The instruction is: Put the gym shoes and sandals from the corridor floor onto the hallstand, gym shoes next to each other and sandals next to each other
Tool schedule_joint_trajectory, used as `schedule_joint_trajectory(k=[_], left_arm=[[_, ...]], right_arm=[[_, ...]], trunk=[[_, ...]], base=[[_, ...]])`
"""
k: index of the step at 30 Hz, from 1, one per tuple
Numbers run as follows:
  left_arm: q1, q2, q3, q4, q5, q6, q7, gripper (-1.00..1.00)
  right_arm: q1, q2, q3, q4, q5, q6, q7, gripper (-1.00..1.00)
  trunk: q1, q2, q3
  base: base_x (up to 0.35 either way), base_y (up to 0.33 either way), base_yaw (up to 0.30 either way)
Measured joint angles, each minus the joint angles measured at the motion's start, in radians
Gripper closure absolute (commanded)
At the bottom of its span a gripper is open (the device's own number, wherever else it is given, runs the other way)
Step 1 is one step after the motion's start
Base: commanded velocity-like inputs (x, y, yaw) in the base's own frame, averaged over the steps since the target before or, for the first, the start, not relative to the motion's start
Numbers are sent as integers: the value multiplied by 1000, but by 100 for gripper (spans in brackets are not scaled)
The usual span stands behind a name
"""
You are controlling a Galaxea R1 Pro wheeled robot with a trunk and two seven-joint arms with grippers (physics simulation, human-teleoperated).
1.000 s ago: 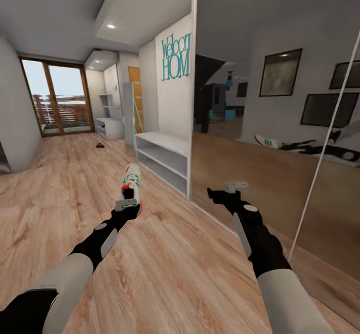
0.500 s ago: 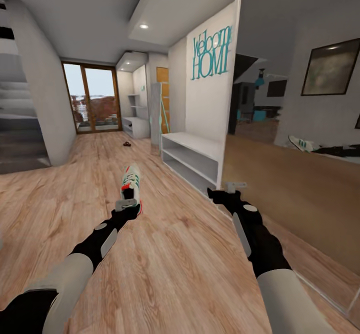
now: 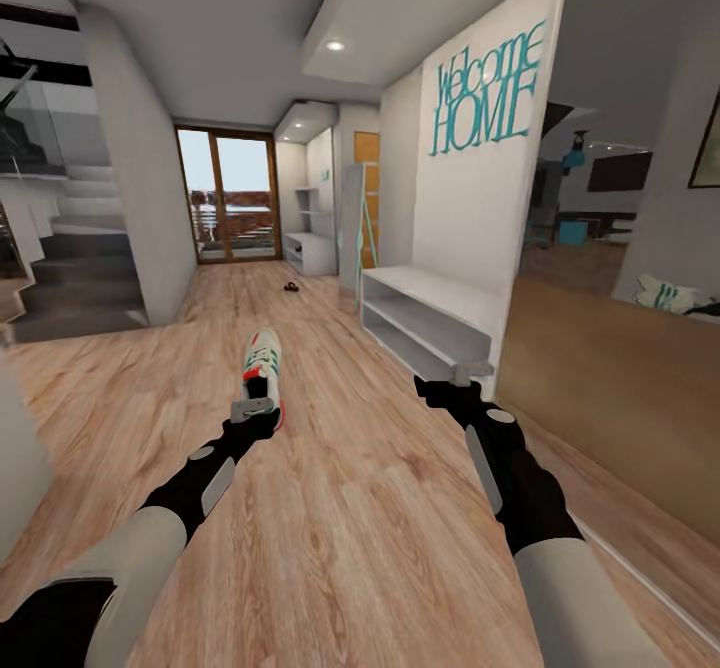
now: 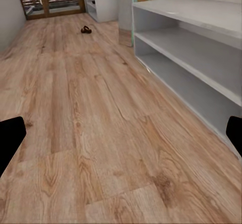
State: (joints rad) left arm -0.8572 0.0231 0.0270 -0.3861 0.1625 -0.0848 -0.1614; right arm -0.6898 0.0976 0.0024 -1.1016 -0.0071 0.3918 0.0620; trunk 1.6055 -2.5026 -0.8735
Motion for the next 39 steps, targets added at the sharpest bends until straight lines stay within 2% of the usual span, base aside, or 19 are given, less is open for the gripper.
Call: schedule_joint_trajectory(k=[12, 18, 24, 39], left_arm=[[1, 0, 0, 0, 0, 0, 0, 100], [1, -1, -1, 0, 0, 1, 0, 100], [1, -13, 0, 1, 1, 0, 0, 100], [1, -14, 1, 1, 2, 0, 0, 100]], right_arm=[[0, -1, 0, 0, 0, 0, -1, -100], [0, -1, 0, 0, 0, 1, -1, -100], [0, 0, 0, -1, 0, 1, -2, -100], [0, 0, 0, 0, 0, 1, -1, -100]], trunk=[[0, 0, -2], [0, 0, -8], [0, 0, -15], [0, 0, -30]], base=[[336, 6, 47], [342, 0, 191], [344, 0, 217], [345, 0, 246]])
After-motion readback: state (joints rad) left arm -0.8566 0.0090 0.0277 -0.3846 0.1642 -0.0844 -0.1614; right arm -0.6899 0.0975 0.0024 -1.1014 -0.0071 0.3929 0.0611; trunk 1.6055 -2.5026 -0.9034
